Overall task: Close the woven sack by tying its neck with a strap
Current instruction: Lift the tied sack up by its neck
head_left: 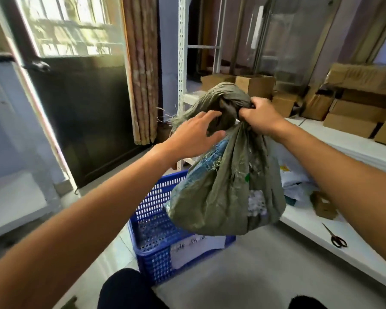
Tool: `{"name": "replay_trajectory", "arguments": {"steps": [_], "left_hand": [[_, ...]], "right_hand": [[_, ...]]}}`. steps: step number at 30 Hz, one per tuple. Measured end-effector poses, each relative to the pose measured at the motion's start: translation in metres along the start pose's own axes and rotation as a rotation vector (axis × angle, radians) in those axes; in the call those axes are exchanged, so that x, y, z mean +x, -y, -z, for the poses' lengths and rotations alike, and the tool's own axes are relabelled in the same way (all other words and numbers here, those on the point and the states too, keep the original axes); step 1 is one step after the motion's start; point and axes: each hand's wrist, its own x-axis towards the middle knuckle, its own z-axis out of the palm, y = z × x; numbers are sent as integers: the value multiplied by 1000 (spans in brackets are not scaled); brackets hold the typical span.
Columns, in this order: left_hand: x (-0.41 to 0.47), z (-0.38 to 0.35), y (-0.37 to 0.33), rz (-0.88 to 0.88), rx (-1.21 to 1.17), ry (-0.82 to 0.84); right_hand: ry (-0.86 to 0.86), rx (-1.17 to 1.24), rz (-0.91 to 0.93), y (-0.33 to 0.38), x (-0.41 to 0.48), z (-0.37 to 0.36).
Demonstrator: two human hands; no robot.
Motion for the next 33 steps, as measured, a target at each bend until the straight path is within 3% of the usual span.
{"name": "replay_trajectory", "arguments": {"steps": [5,10,20,28,33], "left_hand": [[-24,13,26,53,-35,30],[-34,2,64,197,23,165],[-25,-30,129,432,66,173],[16,-44,151,498,-104,79],[27,-79,168,525,-227,-93]], "right_hand": [[-8,9,69,24,24,-31],[-63,121,66,36,44,-67],[92,192,150,43,82,-140],[233,230,242,46,107,-175],[323,235,184,20,113,-201]]}}
